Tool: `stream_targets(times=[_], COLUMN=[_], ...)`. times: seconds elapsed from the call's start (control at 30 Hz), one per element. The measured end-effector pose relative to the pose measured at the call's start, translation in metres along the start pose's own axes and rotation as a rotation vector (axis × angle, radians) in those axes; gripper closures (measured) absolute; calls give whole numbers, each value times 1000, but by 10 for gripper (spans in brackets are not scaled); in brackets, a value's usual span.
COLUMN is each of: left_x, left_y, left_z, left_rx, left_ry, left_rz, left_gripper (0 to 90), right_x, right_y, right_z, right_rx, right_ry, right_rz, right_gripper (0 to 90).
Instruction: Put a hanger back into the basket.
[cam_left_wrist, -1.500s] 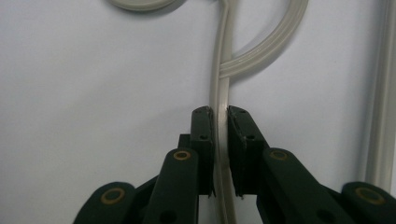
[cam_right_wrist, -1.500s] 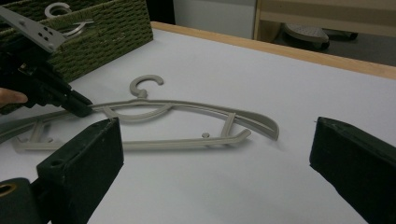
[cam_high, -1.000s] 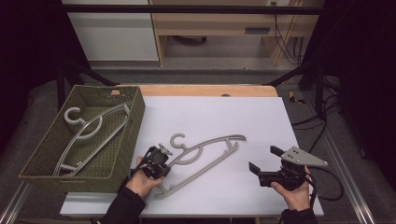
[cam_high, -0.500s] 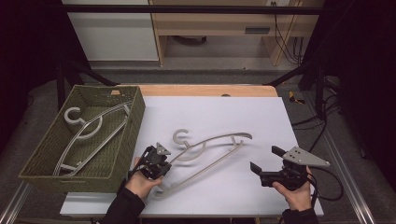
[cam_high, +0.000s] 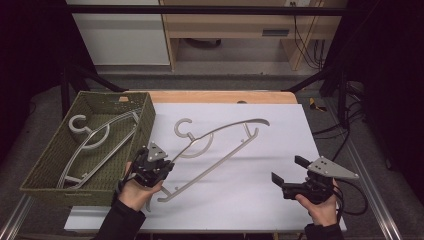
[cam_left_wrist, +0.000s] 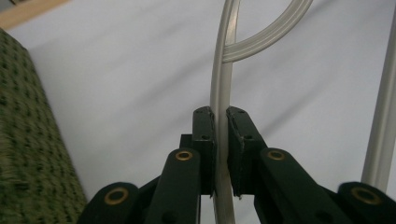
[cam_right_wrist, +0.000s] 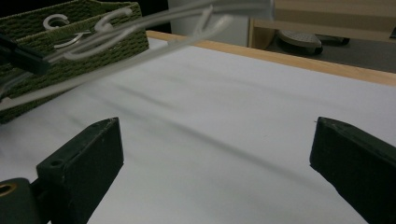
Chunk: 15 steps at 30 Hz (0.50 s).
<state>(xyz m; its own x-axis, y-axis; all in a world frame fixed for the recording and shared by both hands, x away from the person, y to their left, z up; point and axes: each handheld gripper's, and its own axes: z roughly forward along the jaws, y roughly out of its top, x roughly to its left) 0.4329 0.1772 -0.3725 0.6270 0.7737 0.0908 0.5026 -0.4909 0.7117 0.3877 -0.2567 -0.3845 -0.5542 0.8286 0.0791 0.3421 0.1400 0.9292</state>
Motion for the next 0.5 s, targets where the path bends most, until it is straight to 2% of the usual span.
stream_targets(times=[0.07,0.1,0.17,0.23,0.5], left_x=[1,3,5,9,30], left_y=[3,5,9,13,26], left_z=[-10,-16,-25,-34,-61], left_rx=[-15,-12,-23,-23,-46], left_ry=[2,6,17,42,101], left_rz=[4,27,34,51,59], left_gripper=[823,822,822,822,822], right_x=[0,-1,-1,-1,-2], right_y=[0,0,-1,-1,0], right_z=[0,0,1,1,-1], right_rx=[0,0,2,6,-8], right_ry=[-3,-3,-4,-4,-7], right_rz=[-1,-1,1,-1,-1], right_gripper=[30,29,29,27,25])
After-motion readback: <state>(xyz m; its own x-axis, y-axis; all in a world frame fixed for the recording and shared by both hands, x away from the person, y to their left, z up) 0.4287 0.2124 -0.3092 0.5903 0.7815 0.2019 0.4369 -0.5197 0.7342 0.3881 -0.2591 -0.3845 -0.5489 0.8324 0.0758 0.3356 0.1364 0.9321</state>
